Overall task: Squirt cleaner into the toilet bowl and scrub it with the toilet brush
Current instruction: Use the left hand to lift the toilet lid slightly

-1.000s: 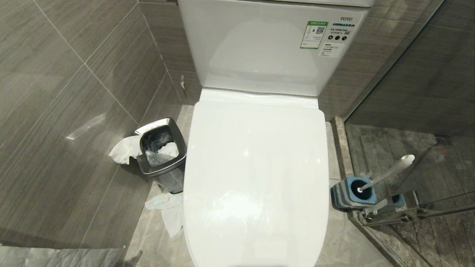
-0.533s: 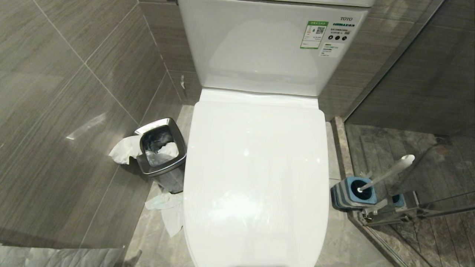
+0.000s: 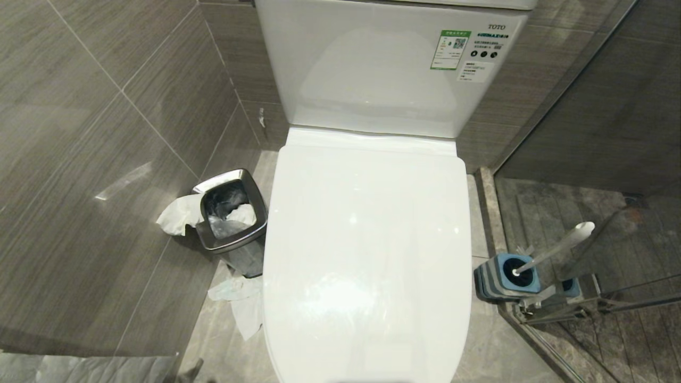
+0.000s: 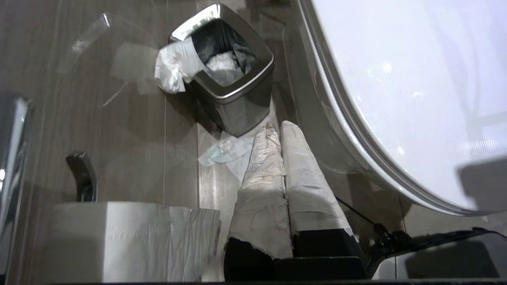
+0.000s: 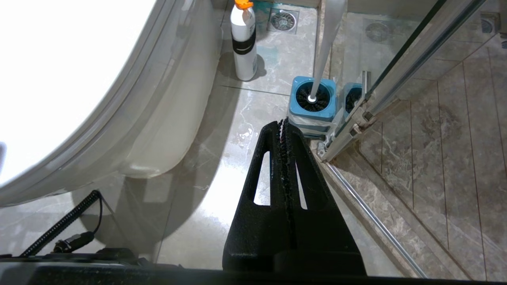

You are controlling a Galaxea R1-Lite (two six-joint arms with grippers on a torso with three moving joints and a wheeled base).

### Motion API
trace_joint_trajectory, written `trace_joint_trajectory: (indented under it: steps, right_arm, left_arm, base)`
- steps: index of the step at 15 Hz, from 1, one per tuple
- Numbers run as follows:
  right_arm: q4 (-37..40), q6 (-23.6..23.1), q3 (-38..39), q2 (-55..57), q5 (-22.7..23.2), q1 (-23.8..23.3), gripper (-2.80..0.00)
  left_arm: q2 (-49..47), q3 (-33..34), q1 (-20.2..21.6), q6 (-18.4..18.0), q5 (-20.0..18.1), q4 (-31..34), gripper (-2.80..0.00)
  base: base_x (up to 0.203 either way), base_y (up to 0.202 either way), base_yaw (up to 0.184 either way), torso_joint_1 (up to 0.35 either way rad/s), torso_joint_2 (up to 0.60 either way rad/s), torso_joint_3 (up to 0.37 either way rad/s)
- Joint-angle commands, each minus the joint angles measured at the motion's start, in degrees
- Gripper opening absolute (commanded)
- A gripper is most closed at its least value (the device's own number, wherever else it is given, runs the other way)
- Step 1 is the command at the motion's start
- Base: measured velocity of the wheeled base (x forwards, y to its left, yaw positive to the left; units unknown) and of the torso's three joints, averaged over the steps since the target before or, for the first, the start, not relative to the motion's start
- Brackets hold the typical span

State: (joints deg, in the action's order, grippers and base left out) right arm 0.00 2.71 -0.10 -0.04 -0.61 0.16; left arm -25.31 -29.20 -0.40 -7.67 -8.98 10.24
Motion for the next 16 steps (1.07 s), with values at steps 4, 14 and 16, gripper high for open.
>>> trace_joint_trajectory:
  steps: [4, 14, 16]
  right_arm:
    - [0.0, 0.02, 0.01, 0.04, -0.01, 0.02, -2.8]
    - [0.0, 0.02, 0.01, 0.04, -0.01, 0.02, -2.8]
    - [0.0, 0.02, 0.01, 0.04, -0.01, 0.02, -2.8]
  left_arm:
    - [-24.34, -9.04, -1.98, -0.87, -0.16, -0.03, -2.8]
    - [-49.75, -18.28, -10.4, -0.75, 3.21, -5.11, -2.8]
    - [-53.15, -18.39, -10.66, -0.64, 4.94, -7.86, -2.8]
  base:
    - [0.0, 0.0, 0.0, 0.0, 0.0, 0.0]
    - [0.0, 0.0, 0.0, 0.0, 0.0, 0.0]
    - [0.0, 0.0, 0.0, 0.0, 0.0, 0.0]
